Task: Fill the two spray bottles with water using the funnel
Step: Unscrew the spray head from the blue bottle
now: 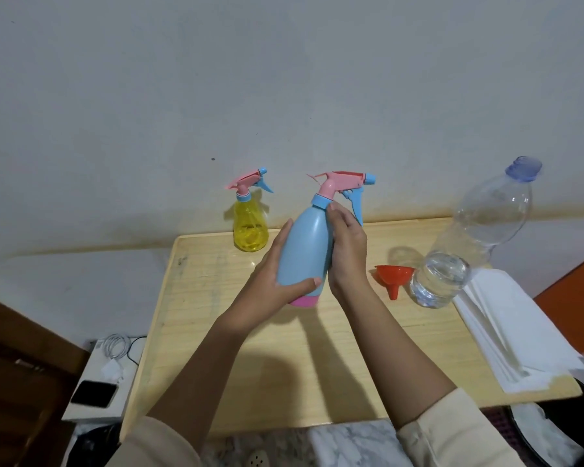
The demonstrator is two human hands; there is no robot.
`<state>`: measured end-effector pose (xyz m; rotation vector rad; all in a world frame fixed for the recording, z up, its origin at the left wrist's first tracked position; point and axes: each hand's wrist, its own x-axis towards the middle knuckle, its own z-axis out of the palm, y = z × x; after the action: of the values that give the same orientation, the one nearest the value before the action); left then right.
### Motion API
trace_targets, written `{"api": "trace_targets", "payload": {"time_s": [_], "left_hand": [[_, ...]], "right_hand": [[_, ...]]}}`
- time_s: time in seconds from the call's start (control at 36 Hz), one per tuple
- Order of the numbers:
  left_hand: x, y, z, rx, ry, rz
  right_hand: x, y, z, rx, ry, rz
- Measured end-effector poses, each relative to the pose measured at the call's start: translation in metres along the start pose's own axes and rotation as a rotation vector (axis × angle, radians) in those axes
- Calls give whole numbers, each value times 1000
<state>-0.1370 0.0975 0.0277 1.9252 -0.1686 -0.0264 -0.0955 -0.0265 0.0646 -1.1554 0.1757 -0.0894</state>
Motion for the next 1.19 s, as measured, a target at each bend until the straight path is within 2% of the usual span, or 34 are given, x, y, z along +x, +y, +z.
{"api": "trace_targets", "payload": {"time_s": [0.17, 0.25, 0.36, 0.56, 0.69, 0.78, 1.03, 1.19], "left_hand": [[-2, -7, -2, 58, -10, -11], [-1, -12, -6, 69, 5, -19], [-3, -25, -11, 51, 17, -35], [-10, -48, -13, 281, 299, -162], [-12, -65, -18, 89, 382, -248], [-10, -77, -19, 0, 372, -254], [-3, -95, 1, -100, 262, -248], [-2, -113, 5, -57, 212, -240]], "right_hand": [[3, 0, 5, -99, 70, -4], [8, -5, 7, -163, 21, -54], [18, -21, 10, -130, -13, -119], [41, -48, 8, -63, -13, -207], [48, -51, -3, -94, 38, -232], [51, -34, -17, -199, 18, -187], [33, 81, -61, -874, -94, 130], [27, 117, -72, -1024, -91, 139]]}}
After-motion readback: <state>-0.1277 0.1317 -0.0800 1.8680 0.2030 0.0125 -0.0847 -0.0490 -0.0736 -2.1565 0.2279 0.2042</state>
